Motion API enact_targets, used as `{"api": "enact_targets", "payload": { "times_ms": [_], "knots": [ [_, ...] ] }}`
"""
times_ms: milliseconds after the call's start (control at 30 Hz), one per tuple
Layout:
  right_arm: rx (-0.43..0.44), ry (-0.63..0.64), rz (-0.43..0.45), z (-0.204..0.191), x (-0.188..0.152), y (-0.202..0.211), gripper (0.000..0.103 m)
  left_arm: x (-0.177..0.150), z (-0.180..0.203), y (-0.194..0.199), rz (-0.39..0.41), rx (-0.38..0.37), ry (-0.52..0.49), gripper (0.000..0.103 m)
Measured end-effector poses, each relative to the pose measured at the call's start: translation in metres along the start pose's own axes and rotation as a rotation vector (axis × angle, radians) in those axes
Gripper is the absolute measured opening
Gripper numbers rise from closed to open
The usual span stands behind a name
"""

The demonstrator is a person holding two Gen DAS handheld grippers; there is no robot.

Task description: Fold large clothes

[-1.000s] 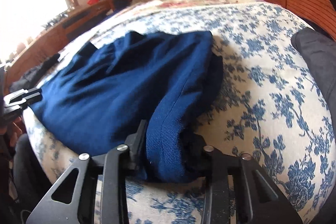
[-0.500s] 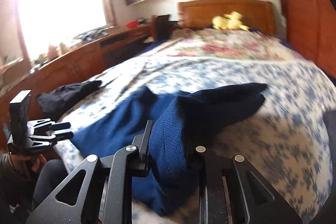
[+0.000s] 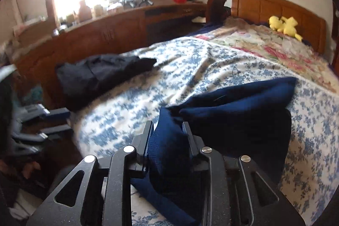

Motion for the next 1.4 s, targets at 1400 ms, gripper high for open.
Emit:
{"api": "enact_targets", "payload": {
  "times_ms": [1400],
  "knots": [
    [-0.197, -0.149, 0.005, 0.082, -0.093, 0.123, 0.044, -0.035, 0.102, -0.061, -0.104, -0.180, 0.017, 0.034]
  ]
}}
Point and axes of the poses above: each gripper's, at about its wrist camera, not at the fingertips, and y roughly against the way its jaws point, z to its right, x to its top, the point moved 5 cm from there along -y, roughly the way its jaws point, and after that the axes turned 14 degrees about z, right-handed, at the moved point
